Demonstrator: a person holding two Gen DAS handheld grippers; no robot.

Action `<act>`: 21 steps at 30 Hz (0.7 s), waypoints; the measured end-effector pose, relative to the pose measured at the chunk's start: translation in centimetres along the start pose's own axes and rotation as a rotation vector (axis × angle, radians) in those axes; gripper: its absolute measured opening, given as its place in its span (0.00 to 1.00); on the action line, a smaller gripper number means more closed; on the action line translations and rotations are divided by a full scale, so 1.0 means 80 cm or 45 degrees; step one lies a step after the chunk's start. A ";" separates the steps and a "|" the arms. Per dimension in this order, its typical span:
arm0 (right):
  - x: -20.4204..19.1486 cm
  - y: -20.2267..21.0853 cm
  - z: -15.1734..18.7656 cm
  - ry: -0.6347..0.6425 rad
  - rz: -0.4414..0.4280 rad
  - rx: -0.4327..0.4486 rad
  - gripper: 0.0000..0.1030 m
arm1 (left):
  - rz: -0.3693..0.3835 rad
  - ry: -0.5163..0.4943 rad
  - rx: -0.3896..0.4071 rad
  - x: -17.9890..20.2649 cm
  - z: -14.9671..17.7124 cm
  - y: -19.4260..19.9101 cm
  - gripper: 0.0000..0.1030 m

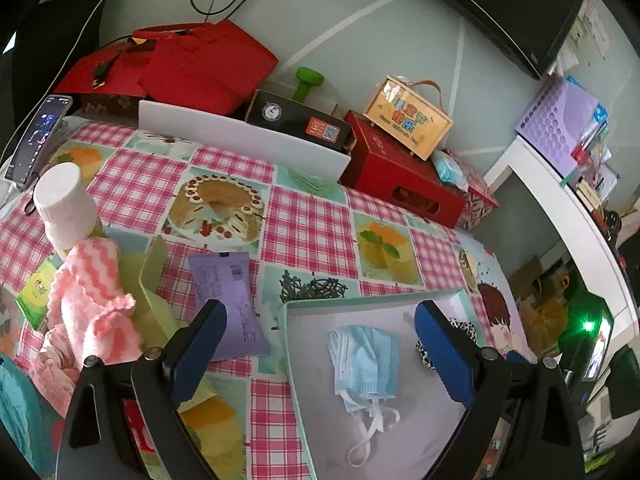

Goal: Organize soft objects
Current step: 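Move both tools back over the pile of soft items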

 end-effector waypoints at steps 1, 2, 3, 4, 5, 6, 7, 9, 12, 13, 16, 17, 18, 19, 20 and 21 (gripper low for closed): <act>-0.001 0.000 0.000 -0.036 -0.032 0.004 1.00 | 0.000 0.006 0.001 -0.003 -0.001 0.001 0.92; -0.003 0.000 0.001 -0.064 -0.064 0.003 1.00 | -0.003 0.007 0.001 -0.006 -0.002 0.003 0.92; -0.006 0.002 0.000 -0.075 -0.078 0.023 1.00 | -0.006 0.005 0.000 -0.008 -0.002 0.004 0.92; -0.008 0.005 -0.001 -0.069 -0.074 0.041 1.00 | -0.016 -0.004 0.001 -0.011 -0.003 0.007 0.92; -0.013 0.010 -0.003 -0.040 -0.049 0.080 1.00 | -0.026 -0.010 0.005 -0.013 -0.004 0.009 0.92; -0.018 0.014 -0.006 -0.017 -0.036 0.113 1.00 | -0.040 -0.016 0.011 -0.018 -0.006 0.013 0.92; -0.023 0.018 -0.007 -0.006 -0.030 0.135 1.00 | -0.048 -0.017 0.014 -0.023 -0.008 0.016 0.92; -0.036 0.030 -0.012 0.013 -0.032 0.183 1.00 | -0.058 -0.009 0.020 -0.032 -0.011 0.023 0.92; -0.053 0.042 -0.017 0.009 -0.074 0.216 1.00 | -0.100 0.007 0.046 -0.057 -0.019 0.041 0.92; -0.061 0.048 -0.019 0.006 -0.106 0.227 1.00 | -0.124 0.009 0.060 -0.066 -0.021 0.048 0.92; -0.084 0.064 -0.021 0.014 -0.180 0.252 1.00 | -0.201 0.027 0.095 -0.099 -0.028 0.067 0.92; -0.094 0.070 -0.023 0.019 -0.210 0.263 1.00 | -0.225 0.038 0.106 -0.111 -0.030 0.073 0.92; -0.103 0.075 -0.023 0.023 -0.236 0.269 1.00 | -0.249 0.052 0.116 -0.125 -0.031 0.080 0.92; -0.112 0.080 -0.022 0.029 -0.260 0.269 1.00 | -0.269 0.067 0.124 -0.137 -0.032 0.084 0.92; -0.120 0.083 -0.021 0.035 -0.284 0.266 1.00 | -0.291 0.089 0.136 -0.150 -0.032 0.090 0.92; -0.132 0.087 -0.020 0.047 -0.318 0.263 1.00 | -0.317 0.120 0.149 -0.164 -0.033 0.098 0.92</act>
Point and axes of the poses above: each gripper's, at about its wrist camera, not at the fingertips, and y roughly against the way its jaws point, x to its right, z to its underside, the point moved 8 cm from there along -y, roughly the way its jaws point, and after that the axes turned 8 degrees about -y, right-handed, at the moved point
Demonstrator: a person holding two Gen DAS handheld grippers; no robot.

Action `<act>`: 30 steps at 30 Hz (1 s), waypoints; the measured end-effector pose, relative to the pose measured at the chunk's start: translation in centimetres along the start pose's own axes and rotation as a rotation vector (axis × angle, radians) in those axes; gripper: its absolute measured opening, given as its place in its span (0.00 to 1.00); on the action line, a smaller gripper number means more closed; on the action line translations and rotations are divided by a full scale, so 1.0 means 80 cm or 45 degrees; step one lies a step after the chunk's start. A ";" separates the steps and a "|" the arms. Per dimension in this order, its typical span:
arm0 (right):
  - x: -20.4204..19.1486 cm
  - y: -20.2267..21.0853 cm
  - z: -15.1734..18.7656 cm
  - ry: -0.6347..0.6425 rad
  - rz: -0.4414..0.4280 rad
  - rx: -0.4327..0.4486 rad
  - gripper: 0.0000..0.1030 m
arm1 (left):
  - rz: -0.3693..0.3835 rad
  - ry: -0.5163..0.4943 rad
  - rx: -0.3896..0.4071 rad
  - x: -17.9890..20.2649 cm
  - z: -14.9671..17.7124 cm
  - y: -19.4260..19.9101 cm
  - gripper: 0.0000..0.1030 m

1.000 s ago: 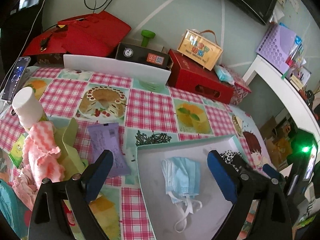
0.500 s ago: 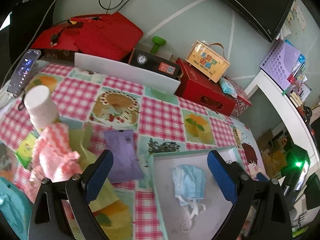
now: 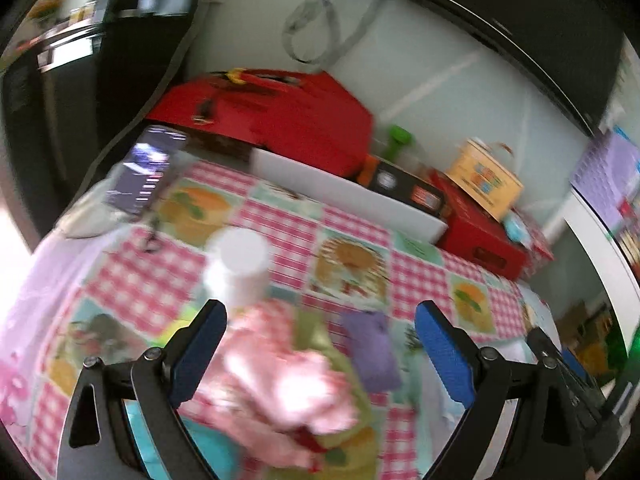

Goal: Organize soft objects
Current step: 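Move both tools back over the pile of soft items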

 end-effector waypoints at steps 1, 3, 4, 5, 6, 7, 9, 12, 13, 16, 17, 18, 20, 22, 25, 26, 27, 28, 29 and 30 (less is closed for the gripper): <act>-0.006 0.000 0.000 0.006 -0.022 -0.005 1.00 | -0.037 0.046 0.010 -0.022 -0.002 0.005 0.92; -0.027 0.002 0.002 0.023 -0.079 -0.009 1.00 | -0.086 0.110 0.023 -0.054 -0.003 0.011 0.92; -0.039 0.003 0.005 0.038 -0.106 -0.018 1.00 | -0.113 0.134 0.024 -0.070 -0.002 0.014 0.92; -0.052 0.002 0.008 0.058 -0.130 -0.034 1.00 | -0.134 0.150 0.022 -0.080 -0.001 0.015 0.92; -0.062 0.000 0.013 0.077 -0.147 -0.051 1.00 | -0.164 0.171 0.017 -0.093 0.000 0.017 0.92; -0.073 -0.002 0.019 0.106 -0.163 -0.075 1.00 | -0.202 0.197 0.011 -0.110 0.003 0.019 0.92; -0.094 -0.004 0.031 0.152 -0.197 -0.108 1.00 | -0.253 0.244 0.008 -0.134 0.007 0.023 0.92; -0.127 -0.006 0.049 0.213 -0.258 -0.141 1.00 | -0.289 0.282 0.009 -0.156 0.011 0.028 0.92; -0.132 -0.005 0.052 0.231 -0.266 -0.147 1.00 | -0.302 0.295 0.010 -0.162 0.013 0.029 0.92; -0.160 -0.003 0.066 0.305 -0.332 -0.155 1.00 | -0.330 0.335 0.008 -0.175 0.017 0.030 0.92; -0.169 -0.003 0.072 0.328 -0.358 -0.166 1.00 | -0.339 0.343 0.005 -0.178 0.018 0.030 0.92; -0.177 -0.003 0.080 0.348 -0.382 -0.181 1.00 | -0.346 0.346 0.000 -0.179 0.019 0.030 0.92; -0.189 -0.009 0.092 0.392 -0.384 -0.213 1.00 | -0.345 0.344 -0.023 -0.178 0.021 0.026 0.92; -0.197 -0.015 0.107 0.430 -0.378 -0.251 1.00 | -0.332 0.337 -0.051 -0.173 0.023 0.019 0.92; -0.205 -0.020 0.127 0.449 -0.405 -0.310 1.00 | -0.297 0.312 -0.111 -0.162 0.027 0.007 0.92; -0.207 -0.022 0.133 0.454 -0.423 -0.332 1.00 | -0.285 0.306 -0.128 -0.158 0.029 0.004 0.92; -0.208 -0.023 0.138 0.463 -0.434 -0.344 1.00 | -0.256 0.301 -0.171 -0.152 0.033 -0.004 0.92; -0.207 -0.023 0.140 0.469 -0.437 -0.350 1.00 | -0.231 0.304 -0.200 -0.147 0.035 -0.009 0.92; -0.205 -0.024 0.140 0.472 -0.431 -0.348 1.00 | -0.200 0.311 -0.226 -0.142 0.038 -0.014 0.92; -0.201 -0.025 0.140 0.470 -0.419 -0.340 1.00 | -0.155 0.314 -0.249 -0.134 0.041 -0.021 0.92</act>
Point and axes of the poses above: each gripper's, at about its wrist camera, not at the fingertips, and y roughly against the way its jaws point, x to its right, z to its underside, the point moved 8 cm from there along -y, roughly the way its jaws point, and after that the axes turned 8 degrees about -y, right-handed, at the moved point
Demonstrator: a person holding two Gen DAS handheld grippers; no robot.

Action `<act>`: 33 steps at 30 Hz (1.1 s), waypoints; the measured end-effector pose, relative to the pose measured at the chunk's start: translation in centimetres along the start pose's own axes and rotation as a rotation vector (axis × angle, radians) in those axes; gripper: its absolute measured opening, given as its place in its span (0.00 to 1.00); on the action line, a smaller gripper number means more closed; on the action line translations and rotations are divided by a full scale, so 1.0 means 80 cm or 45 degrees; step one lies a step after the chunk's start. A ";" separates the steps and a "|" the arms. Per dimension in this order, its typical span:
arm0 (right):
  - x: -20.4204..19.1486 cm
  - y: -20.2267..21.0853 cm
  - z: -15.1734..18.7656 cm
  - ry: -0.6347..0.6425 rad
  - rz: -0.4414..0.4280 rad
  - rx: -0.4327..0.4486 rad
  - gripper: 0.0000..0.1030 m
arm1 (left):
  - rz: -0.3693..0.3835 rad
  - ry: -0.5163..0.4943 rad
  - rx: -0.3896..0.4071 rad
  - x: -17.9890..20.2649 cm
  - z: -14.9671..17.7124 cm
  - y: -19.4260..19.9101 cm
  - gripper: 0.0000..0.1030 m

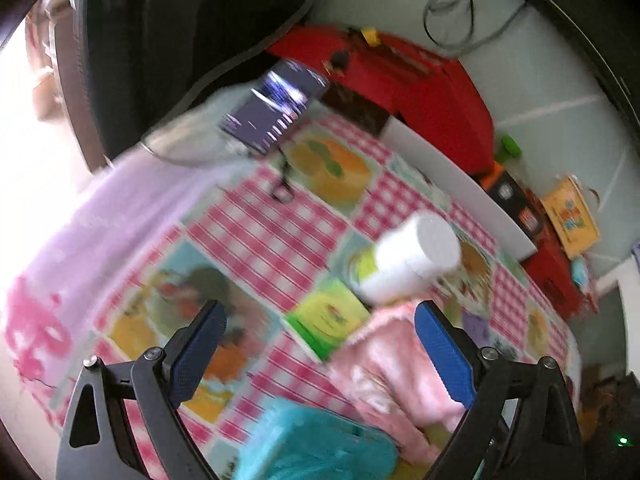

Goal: Organize soft objects
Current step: 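Move both tools back over the pile of soft items, then grasp the pink fluffy cloth with the left tool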

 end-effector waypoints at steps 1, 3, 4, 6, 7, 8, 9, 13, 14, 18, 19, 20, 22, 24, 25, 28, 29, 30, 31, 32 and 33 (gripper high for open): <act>0.003 0.000 0.000 -0.003 0.011 0.002 1.00 | 0.021 -0.009 -0.017 0.006 0.003 -0.003 0.92; 0.012 -0.001 0.002 -0.016 0.028 -0.008 1.00 | 0.029 -0.041 -0.030 0.018 0.005 -0.005 0.92; 0.015 -0.002 0.003 -0.024 0.018 -0.023 1.00 | 0.028 -0.065 -0.031 0.025 0.004 -0.005 0.92; 0.019 -0.001 0.004 -0.051 -0.016 -0.040 1.00 | 0.036 -0.106 -0.047 0.038 0.007 -0.008 0.92; 0.021 0.001 0.003 -0.059 -0.019 -0.035 1.00 | 0.043 -0.115 -0.055 0.042 0.008 -0.009 0.92; 0.026 0.004 0.001 -0.074 -0.022 -0.028 1.00 | 0.052 -0.129 -0.065 0.048 0.010 -0.010 0.92; 0.030 0.006 0.000 -0.085 -0.023 -0.023 1.00 | 0.059 -0.140 -0.070 0.054 0.012 -0.011 0.92; 0.048 0.010 -0.001 -0.089 0.033 -0.024 1.00 | 0.106 -0.198 -0.088 0.078 0.017 -0.012 0.92; 0.054 0.009 0.000 -0.086 0.056 -0.032 1.00 | 0.112 -0.216 -0.094 0.084 0.019 -0.014 0.92; 0.077 0.013 0.000 -0.145 0.066 -0.048 1.00 | 0.103 -0.302 -0.124 0.105 0.029 -0.020 0.92; 0.082 0.014 0.000 -0.160 0.070 -0.049 1.00 | 0.102 -0.318 -0.128 0.109 0.031 -0.021 0.92; 0.089 0.016 -0.001 -0.180 0.080 -0.049 1.00 | 0.100 -0.337 -0.130 0.113 0.033 -0.021 0.92; 0.099 0.018 -0.001 -0.201 0.097 -0.051 1.00 | 0.094 -0.385 -0.136 0.124 0.037 -0.021 0.92; 0.111 0.021 -0.002 -0.226 0.118 -0.050 1.00 | 0.086 -0.440 -0.150 0.135 0.044 -0.023 0.92; 0.115 0.022 -0.002 -0.238 0.122 -0.050 1.00 | 0.079 -0.463 -0.155 0.140 0.047 -0.024 0.91; 0.130 0.028 -0.004 -0.277 0.137 -0.040 1.00 | 0.051 -0.529 -0.170 0.149 0.055 -0.028 0.91; 0.134 0.029 -0.004 -0.290 0.136 -0.037 1.00 | 0.045 -0.550 -0.173 0.152 0.058 -0.029 0.91; 0.138 0.030 -0.005 -0.304 0.133 -0.034 1.00 | 0.035 -0.573 -0.176 0.155 0.060 -0.030 0.91; 0.143 0.031 -0.005 -0.324 0.131 -0.032 1.00 | 0.011 -0.603 -0.176 0.158 0.062 -0.031 0.91; 0.147 0.032 -0.005 -0.343 0.132 -0.031 1.00 | -0.020 -0.636 -0.178 0.160 0.064 -0.034 0.91; 0.150 0.033 -0.005 -0.352 0.131 -0.031 1.00 | -0.036 -0.654 -0.180 0.161 0.066 -0.036 0.91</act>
Point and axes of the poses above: each gripper's, at about its wrist camera, not at the fingertips, and y roughly against the way its jaws point, x to its right, z to its underside, the point moved 8 cm from there along -y, roughly the way its jaws point, and after that the axes turned 8 degrees about -y, right-handed, at the moved point
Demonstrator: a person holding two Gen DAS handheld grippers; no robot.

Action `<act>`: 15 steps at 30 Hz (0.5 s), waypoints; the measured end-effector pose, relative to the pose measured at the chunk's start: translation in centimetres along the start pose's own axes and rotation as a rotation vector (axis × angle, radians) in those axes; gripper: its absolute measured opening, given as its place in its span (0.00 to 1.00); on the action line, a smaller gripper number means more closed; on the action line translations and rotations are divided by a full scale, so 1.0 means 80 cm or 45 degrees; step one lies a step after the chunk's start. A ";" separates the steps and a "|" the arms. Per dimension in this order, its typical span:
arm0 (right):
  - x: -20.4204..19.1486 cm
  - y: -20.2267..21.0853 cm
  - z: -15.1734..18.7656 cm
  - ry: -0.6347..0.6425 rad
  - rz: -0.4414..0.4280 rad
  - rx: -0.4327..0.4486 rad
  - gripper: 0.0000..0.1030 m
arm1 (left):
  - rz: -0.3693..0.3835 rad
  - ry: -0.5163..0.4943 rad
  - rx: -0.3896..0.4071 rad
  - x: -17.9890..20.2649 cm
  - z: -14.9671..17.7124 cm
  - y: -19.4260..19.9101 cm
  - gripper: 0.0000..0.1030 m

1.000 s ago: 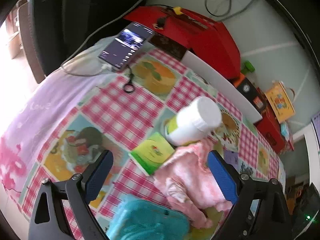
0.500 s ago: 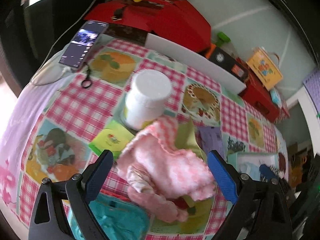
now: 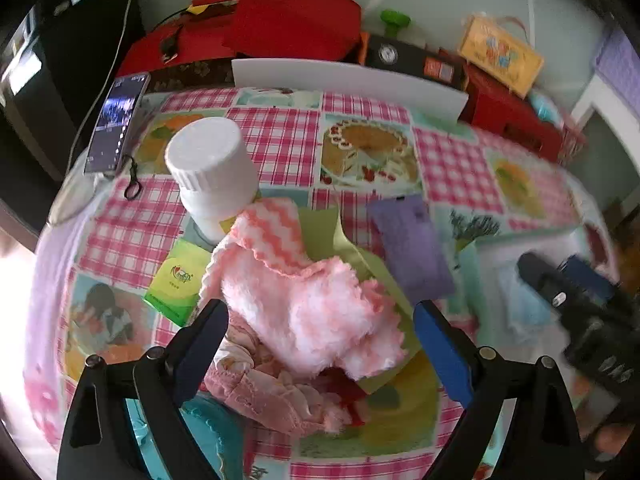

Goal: Organize soft objects
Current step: 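Grasp the pink fluffy cloth with the left tool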

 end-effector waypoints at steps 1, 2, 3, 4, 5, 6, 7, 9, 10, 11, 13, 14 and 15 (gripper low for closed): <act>0.002 0.000 0.000 -0.007 -0.001 -0.001 1.00 | -0.015 -0.016 -0.009 0.002 0.001 -0.004 0.89; 0.002 0.001 0.000 -0.010 -0.001 0.000 1.00 | -0.023 -0.024 -0.024 0.002 0.002 -0.009 0.80; 0.002 0.001 -0.001 -0.011 0.000 0.000 1.00 | -0.025 -0.025 -0.034 0.003 0.004 -0.013 0.74; 0.002 0.001 0.000 -0.009 -0.002 -0.001 1.00 | -0.025 -0.023 -0.053 0.001 0.006 -0.018 0.65; 0.001 0.001 0.000 -0.006 -0.005 -0.002 1.00 | -0.031 -0.023 -0.069 -0.001 0.008 -0.022 0.58; 0.000 0.001 0.000 -0.003 -0.006 -0.004 1.00 | -0.040 -0.022 -0.073 -0.003 0.008 -0.024 0.56; -0.001 0.000 0.000 -0.002 -0.006 -0.005 1.00 | -0.046 -0.020 -0.075 -0.004 0.009 -0.026 0.48; -0.003 -0.001 0.002 0.001 -0.007 -0.009 1.00 | -0.037 -0.011 -0.068 -0.005 0.009 -0.028 0.24; -0.002 -0.001 0.002 0.001 -0.007 -0.011 1.00 | -0.023 0.012 -0.057 -0.007 0.009 -0.028 0.19; -0.003 -0.002 0.003 0.001 -0.008 -0.013 1.00 | -0.014 0.028 -0.042 -0.009 0.008 -0.026 0.17; -0.004 -0.003 0.004 0.005 -0.012 -0.016 1.00 | 0.001 0.059 0.000 -0.013 0.004 -0.020 0.15; -0.005 -0.003 0.004 0.008 -0.014 -0.016 1.00 | 0.021 0.082 0.026 -0.016 0.002 -0.015 0.14; -0.006 -0.003 0.005 0.012 -0.017 -0.017 1.00 | 0.042 0.104 0.044 -0.018 -0.001 -0.012 0.14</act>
Point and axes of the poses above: each gripper's, at about its wrist camera, not at the fingertips, and y roughly against the way its jaws point, x to its right, z to its underside, the point moved 8 cm from there along -y, roughly the way its jaws point, and after that the axes turned 8 degrees about -y, right-handed, at the moved point
